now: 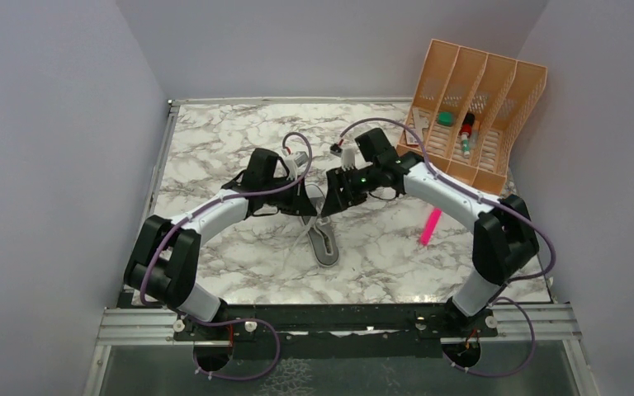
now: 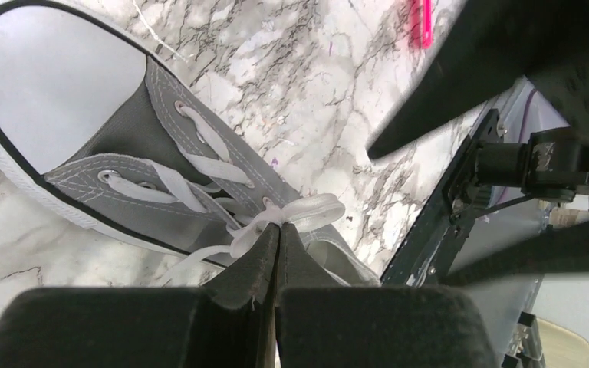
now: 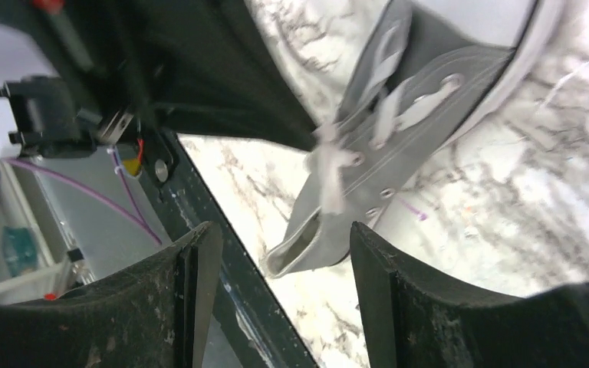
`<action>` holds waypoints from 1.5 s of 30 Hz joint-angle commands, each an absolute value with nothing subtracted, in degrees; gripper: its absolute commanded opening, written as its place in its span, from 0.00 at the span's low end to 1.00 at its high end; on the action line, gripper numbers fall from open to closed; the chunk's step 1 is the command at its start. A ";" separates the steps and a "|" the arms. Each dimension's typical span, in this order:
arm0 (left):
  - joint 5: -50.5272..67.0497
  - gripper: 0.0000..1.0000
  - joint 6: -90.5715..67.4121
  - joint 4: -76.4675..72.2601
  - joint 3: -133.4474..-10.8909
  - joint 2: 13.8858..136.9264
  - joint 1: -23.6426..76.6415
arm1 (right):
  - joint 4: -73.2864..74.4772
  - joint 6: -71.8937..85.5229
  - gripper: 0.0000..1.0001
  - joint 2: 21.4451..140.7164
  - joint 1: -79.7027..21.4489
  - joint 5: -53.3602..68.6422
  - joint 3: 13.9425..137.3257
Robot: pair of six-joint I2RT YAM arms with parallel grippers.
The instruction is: Tie the shoes
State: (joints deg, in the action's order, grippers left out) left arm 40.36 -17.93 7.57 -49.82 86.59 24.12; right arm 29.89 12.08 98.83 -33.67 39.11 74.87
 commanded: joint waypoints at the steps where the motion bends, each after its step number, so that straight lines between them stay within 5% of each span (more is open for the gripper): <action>1: 39.51 0.00 -20.25 8.71 -52.28 87.03 24.05 | 28.01 17.73 0.67 92.73 -40.82 30.67 69.67; 12: 38.52 0.00 -22.40 13.19 -53.61 88.30 23.99 | 0.90 38.66 0.68 91.96 -58.30 9.14 58.91; 28: 39.13 0.00 -24.16 13.27 -54.18 90.26 23.91 | 27.72 61.66 0.68 113.67 -72.59 -32.07 76.01; 45: 38.63 0.00 -26.80 9.95 -52.55 88.74 23.91 | 23.89 57.16 0.54 119.27 -73.85 -27.61 74.61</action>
